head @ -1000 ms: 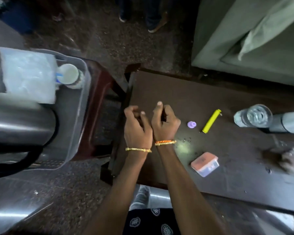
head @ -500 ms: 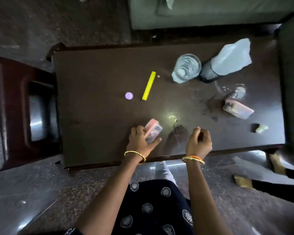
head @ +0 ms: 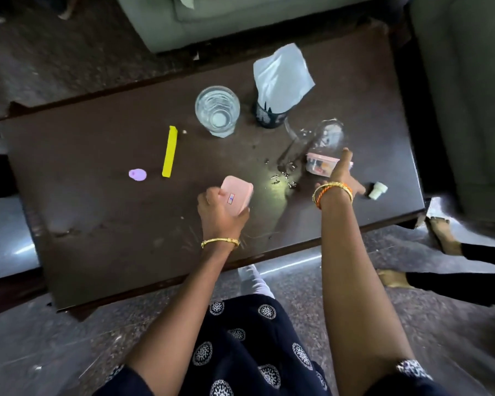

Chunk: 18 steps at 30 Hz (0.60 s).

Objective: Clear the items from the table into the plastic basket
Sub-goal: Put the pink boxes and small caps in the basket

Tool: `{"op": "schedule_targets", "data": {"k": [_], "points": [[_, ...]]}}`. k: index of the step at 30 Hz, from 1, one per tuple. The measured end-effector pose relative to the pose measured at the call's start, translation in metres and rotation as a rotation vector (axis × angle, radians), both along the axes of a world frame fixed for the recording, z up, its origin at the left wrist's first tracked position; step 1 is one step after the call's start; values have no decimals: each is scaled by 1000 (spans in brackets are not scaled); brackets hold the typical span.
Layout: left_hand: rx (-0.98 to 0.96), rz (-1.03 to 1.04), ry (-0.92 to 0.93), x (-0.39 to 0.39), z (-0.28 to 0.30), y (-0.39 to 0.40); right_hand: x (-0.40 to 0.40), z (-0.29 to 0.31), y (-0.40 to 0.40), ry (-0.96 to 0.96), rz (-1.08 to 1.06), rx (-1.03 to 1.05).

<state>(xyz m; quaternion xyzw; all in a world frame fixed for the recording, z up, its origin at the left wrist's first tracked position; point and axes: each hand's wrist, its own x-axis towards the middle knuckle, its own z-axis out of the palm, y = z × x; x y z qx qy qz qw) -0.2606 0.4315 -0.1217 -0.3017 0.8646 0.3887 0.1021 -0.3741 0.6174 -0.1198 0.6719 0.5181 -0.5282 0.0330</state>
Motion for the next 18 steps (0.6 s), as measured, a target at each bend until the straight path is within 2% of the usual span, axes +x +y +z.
{"op": "schedule_targets", "data": {"k": [6, 9, 14, 18], "points": [[-76, 44, -67, -41, -8, 29, -19, -6, -3, 1, -32, -93], [-114, 55, -104, -54, -13, 37, -13, -8, -8, 27, 13, -63], [-94, 182, -209, -53, -23, 35, 22, -8, -11, 286, 45, -74], [-49, 128, -169, -50, -30, 25, 49, -10, -14, 380, 95, -196]]}}
